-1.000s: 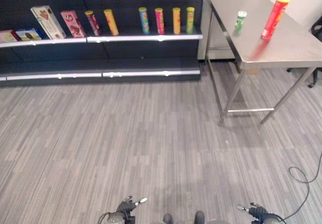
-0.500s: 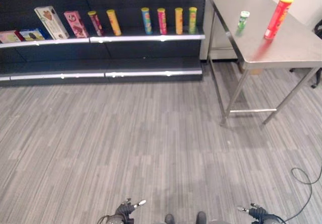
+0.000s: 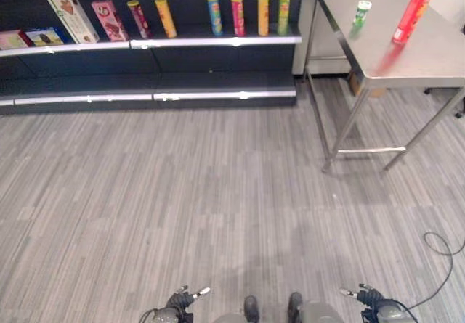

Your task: Put the goods on the table back onto the shelves and tidy them up.

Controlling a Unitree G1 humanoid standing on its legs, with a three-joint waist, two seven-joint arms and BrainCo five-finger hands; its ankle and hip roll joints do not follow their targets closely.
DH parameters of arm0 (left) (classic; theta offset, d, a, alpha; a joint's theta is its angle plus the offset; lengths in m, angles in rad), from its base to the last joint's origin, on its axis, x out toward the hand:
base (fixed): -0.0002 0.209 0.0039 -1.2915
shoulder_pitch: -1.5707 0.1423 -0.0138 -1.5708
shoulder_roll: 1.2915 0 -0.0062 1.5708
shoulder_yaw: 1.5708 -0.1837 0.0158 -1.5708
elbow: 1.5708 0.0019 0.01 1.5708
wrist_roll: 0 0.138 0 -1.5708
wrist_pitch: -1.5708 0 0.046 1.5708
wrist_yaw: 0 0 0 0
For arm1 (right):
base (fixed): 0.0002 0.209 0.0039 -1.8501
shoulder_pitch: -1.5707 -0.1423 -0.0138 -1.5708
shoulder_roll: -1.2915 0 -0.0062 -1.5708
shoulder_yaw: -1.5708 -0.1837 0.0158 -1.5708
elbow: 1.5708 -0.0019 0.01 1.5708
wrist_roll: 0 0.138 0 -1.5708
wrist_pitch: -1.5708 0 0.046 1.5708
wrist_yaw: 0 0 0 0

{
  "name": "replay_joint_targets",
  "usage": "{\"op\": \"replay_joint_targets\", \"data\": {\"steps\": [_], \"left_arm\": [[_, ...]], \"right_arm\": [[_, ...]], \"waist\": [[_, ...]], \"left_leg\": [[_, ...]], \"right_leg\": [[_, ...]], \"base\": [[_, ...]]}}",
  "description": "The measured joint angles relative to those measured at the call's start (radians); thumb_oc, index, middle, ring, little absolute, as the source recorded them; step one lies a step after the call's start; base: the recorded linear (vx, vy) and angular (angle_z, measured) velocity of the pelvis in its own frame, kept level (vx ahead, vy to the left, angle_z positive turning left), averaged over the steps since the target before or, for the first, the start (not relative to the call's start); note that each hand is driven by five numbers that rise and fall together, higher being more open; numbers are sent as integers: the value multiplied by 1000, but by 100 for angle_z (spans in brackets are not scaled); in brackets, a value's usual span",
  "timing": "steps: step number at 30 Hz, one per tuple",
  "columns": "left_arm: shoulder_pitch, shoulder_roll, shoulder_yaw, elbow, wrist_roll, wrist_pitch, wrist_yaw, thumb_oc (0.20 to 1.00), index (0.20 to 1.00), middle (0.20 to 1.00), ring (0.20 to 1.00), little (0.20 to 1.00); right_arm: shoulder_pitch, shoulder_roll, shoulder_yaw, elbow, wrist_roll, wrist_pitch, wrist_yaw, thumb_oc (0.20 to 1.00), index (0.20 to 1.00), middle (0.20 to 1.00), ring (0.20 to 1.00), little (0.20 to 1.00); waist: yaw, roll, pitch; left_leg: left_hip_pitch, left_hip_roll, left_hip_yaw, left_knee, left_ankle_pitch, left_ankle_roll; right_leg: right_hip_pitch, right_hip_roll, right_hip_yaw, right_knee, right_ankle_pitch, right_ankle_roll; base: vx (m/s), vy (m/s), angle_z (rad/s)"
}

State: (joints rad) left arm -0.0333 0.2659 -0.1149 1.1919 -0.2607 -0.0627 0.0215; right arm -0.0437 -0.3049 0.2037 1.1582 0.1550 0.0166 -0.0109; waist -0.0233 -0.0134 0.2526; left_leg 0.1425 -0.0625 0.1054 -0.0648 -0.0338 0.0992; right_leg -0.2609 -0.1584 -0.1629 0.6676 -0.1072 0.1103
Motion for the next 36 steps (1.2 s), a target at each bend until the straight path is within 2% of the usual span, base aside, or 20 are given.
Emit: {"op": "replay_joint_targets", "data": {"steps": [2,4,7,11,13,14,15,17,18,19,20,23,24,26,27,28,31,32,34,36], "left_arm": [[7,1,-17,0,1,0,0,1000,1000,1000,1000,1000],[8,0,-33,2,1,9,0,1000,1000,1000,1000,1000],[-18,0,-31,3,2,9,-3,1000,1000,1000,1000,1000],[-31,-4,-26,0,2,7,-5,1000,1000,1000,1000,1000],[-30,-18,-38,-1,6,6,-5,1000,1000,1000,1000,1000],[-10,-36,-40,-11,8,6,-6,1000,1000,1000,1000,1000],[-1,-45,-48,-8,8,7,-8,1000,1000,1000,1000,1000],[-8,-43,-58,-9,9,6,-8,1000,1000,1000,1000,1000],[-7,-47,-59,-7,10,6,-8,1000,1000,1000,1000,1000],[-1,-49,-57,-8,11,6,-9,1000,1000,1000,1000,1000],[1,-50,-57,-8,10,6,-9,1000,1000,1000,1000,1000],[-12,-49,-39,-12,8,6,-7,1000,1000,1000,1000,1000],[-8,-45,-25,-17,7,8,-6,1000,1000,1000,1000,1000],[-1,-24,-14,-13,-2,8,-5,1000,1000,1000,1000,1000],[-25,-3,-17,-20,-3,6,2,1000,1000,1000,1000,1000],[-60,18,-17,-22,-4,4,6,1000,1000,1000,1000,1000],[-52,8,-34,-15,-2,8,14,1000,1000,1000,1000,1000],[-40,-3,-35,-11,-2,10,16,1000,1000,1000,1000,1000],[-23,-17,-34,-7,-2,12,17,1000,1000,1000,1000,1000],[-13,-35,-38,-8,-2,10,18,1000,1000,1000,1000,1000]], "right_arm": [[5,3,1,4,0,1,1,1000,1000,1000,1000,1000],[-1,2,0,3,1,0,0,1000,1000,1000,1000,1000],[5,10,-3,-7,1,0,-1,1000,1000,1000,1000,1000],[3,12,-20,-6,0,1,-1,1000,1000,1000,1000,1000],[-3,7,-21,9,-1,-2,-1,1000,1000,1000,1000,1000],[8,-5,-19,8,-2,1,0,1000,1000,1000,1000,1000],[2,-14,-20,6,-2,1,-1,1000,1000,1000,1000,1000],[-6,-29,-19,-5,-2,-3,-2,1000,1000,1000,1000,1000],[-6,-41,-17,-5,-2,-7,-4,1000,1000,1000,1000,1000],[-6,-58,-4,-6,-2,-15,-5,1000,1000,1000,1000,1000],[-12,-68,2,-6,-2,-20,-7,1000,1000,1000,1000,1000],[-15,-67,2,0,-1,-19,-11,1000,1000,1000,1000,1000],[-15,-58,2,-1,0,-18,-17,1000,1000,1000,1000,1000],[-13,-21,3,21,0,-14,-27,1000,1000,1000,1000,1000],[-17,-2,1,49,1,-7,-35,1000,1000,1000,1000,1000],[-26,27,2,75,1,-3,-33,1000,1000,1000,1000,1000],[-23,23,7,76,1,-4,-36,1000,1000,1000,1000,1000],[-22,7,6,76,1,-4,-44,1000,1000,1000,1000,1000],[-15,-13,2,77,1,-9,-53,1000,1000,1000,1000,1000],[-9,-41,1,70,0,-23,-57,1000,1000,1000,1000,1000]], "waist": [[-1,-8,-2],[-3,-15,4],[-30,-40,5],[-32,-55,10],[-33,-50,2],[-57,-4,-34],[-65,24,-49],[-56,13,-64],[-58,15,-80],[-57,22,-109],[-55,32,-118],[-52,20,-119],[-53,-1,-107],[-48,-54,-96],[-40,-78,-74],[-15,-86,-38],[-14,-55,-25],[-8,-33,2],[9,-33,2],[-9,-6,-6]], "left_leg": [[-2,3,-9,-5,0,6],[-12,5,-23,-3,0,7],[-16,-5,-62,-1,-8,2],[66,-11,-65,-33,-61,-21],[92,1,-73,-32,-92,-29],[120,61,-111,-27,-129,-76],[145,117,-120,18,-137,-99],[137,140,-119,142,-123,-128],[125,153,-120,197,-128,-170],[107,164,-116,259,-124,-212],[104,178,-116,303,-116,-228],[-116,205,-114,762,-61,-342],[-237,241,-51,1004,16,-318],[-388,292,68,1119,39,-275],[-472,309,107,1026,29,-248],[-486,302,151,748,32,-225],[-463,249,38,54,91,-222],[-472,231,-52,-44,107,-211],[-468,184,-151,-42,107,-211],[-419,148,-140,-21,72,-187]], "right_leg": [[-65,5,42,-78,1,2],[-65,6,42,-286,11,18],[-11,0,1,-691,66,96],[-5,-6,-125,-749,145,82],[3,-2,-134,-648,157,47],[23,44,-144,-612,213,5],[80,94,-159,-614,209,-8],[155,119,-175,-638,183,-64],[187,131,-189,-658,178,-87],[214,150,-196,-667,166,-143],[234,169,-198,-669,149,-152],[308,197,-205,-709,117,-193],[356,203,-193,-709,89,-231],[419,199,-165,-710,31,-261],[443,201,-153,-727,20,-249],[492,199,-132,-759,34,-217],[514,218,-105,-765,-1,-144],[572,215,-70,-765,-19,-116],[612,177,-22,-765,-49,-96],[646,164,20,-764,-89,-69]], "base": [[249,-54,22],[374,-108,13],[266,-73,33],[361,-139,4],[415,-157,28],[621,-247,75],[610,-255,82],[288,-128,37],[262,-149,17],[313,-191,13],[274,-206,13],[224,-221,4],[307,-180,-33],[371,-45,-31],[316,92,-37],[389,216,-42],[394,187,-45],[423,177,-57],[313,164,-98],[367,262,-98]]}}
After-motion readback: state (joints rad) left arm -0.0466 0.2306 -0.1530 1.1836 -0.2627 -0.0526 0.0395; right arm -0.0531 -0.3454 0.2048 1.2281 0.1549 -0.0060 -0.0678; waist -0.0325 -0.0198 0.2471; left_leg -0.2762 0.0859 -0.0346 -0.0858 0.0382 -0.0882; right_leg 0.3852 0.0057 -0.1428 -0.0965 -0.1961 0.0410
